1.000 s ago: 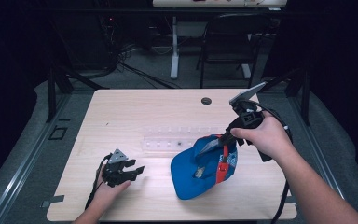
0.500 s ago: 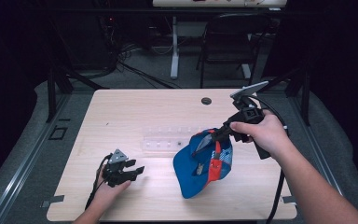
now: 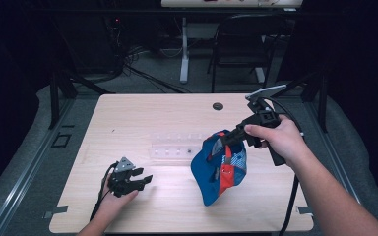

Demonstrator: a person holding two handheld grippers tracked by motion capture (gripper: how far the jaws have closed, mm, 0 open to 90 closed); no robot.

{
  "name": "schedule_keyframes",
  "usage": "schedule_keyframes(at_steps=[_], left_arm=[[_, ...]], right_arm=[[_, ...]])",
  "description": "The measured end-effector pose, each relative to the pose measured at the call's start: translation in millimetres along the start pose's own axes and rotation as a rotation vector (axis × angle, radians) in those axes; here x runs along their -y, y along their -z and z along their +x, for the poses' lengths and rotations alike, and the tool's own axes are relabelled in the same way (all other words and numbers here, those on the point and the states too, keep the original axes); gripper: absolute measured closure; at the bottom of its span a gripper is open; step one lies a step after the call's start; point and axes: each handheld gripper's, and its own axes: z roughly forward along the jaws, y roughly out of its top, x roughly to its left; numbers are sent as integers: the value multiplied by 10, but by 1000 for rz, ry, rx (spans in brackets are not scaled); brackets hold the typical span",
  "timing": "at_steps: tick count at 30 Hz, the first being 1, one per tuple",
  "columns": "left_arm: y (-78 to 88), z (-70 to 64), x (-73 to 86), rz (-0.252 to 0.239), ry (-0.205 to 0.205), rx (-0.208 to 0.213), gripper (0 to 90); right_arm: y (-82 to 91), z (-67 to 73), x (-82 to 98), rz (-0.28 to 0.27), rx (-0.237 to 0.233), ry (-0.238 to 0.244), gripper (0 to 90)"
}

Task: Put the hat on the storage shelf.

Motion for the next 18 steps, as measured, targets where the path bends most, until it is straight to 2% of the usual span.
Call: schedule_keyframes(at_steps=[2, 7, 9, 15, 16, 18], left_arm=[[0, -1, 0, 0, 0, 0, 489], [0, -2, 0, 0, -1, 0, 489], [0, -2, 0, 0, 0, 1, 489], [1, -4, 0, -1, -1, 2, 490], [3, -2, -2, 1, -6, 4, 490], [5, -4, -2, 0, -4, 5, 490]], right_arm=[[7, -20, -5, 10, -7, 10, 783], [-17, -47, -8, -13, -43, 8, 783], [-11, -36, -15, -10, -51, -6, 783], [-3, -16, -40, -28, -89, 16, 783], [-16, -1, -40, -49, -96, 8, 783], [-8, 7, -52, -40, -108, 24, 783]])
